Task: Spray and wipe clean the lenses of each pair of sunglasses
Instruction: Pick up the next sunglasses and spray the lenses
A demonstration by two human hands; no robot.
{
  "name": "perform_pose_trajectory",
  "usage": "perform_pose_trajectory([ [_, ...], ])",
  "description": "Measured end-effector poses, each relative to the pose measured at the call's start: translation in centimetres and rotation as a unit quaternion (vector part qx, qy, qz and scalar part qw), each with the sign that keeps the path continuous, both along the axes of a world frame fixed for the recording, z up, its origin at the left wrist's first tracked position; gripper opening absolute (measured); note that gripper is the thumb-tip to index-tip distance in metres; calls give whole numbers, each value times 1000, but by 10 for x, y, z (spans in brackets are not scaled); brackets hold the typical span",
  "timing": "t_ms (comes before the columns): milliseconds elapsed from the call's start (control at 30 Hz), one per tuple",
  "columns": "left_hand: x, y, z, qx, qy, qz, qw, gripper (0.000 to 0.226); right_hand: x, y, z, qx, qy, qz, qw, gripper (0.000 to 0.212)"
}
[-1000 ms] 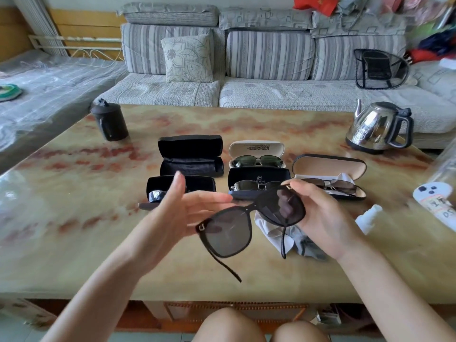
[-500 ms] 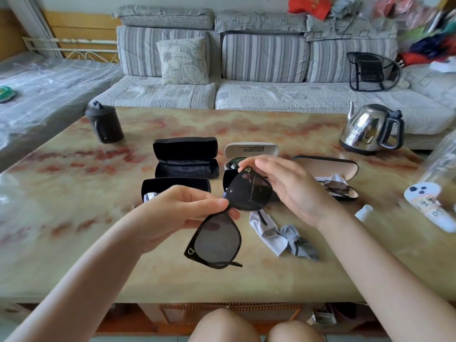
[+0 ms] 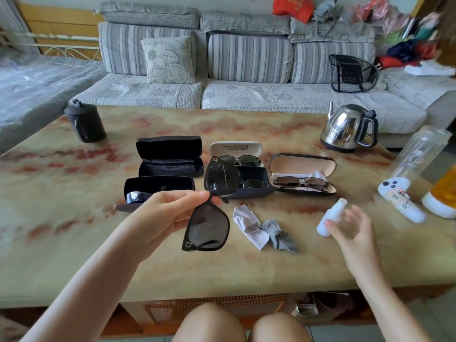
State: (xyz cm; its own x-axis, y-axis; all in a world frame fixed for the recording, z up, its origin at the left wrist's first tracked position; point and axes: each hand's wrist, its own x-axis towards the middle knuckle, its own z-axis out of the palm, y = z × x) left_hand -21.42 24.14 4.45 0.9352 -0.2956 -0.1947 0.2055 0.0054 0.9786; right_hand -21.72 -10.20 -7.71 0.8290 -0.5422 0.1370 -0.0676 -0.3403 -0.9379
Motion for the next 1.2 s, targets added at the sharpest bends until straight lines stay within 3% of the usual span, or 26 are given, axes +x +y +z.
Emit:
perform_pose_trajectory([
  [200, -6, -4, -4, -10, 1, 18, 1000, 31, 13, 4, -11, 35, -39, 22, 998, 28],
  [333, -8, -6, -4, -20, -1, 34, 999, 29, 2, 36, 22, 148, -67, 93, 982, 7],
  [400, -9, -8, -3, -23, 1, 38, 999, 27, -6, 57, 44, 254, -47, 166, 952, 13],
  [500, -9, -10, -1, -31, 6, 41, 999, 26, -17, 80, 73, 401, 4, 277, 873, 25],
  [867, -12, -12, -4, -54, 10, 53, 997, 26, -32, 107, 98, 485, 6, 416, 769, 43],
  [967, -12, -13, -5, -62, 14, 58, 996, 28, -34, 107, 99, 453, 4, 438, 777, 45],
  [1100, -12, -14, -6, -75, 20, 68, 995, 31, -40, 112, 108, 343, 16, 431, 835, 47],
  [1200, -13, -17, -5, -85, 21, 77, 993, 31, -50, 119, 117, 158, -33, 429, 889, 43],
])
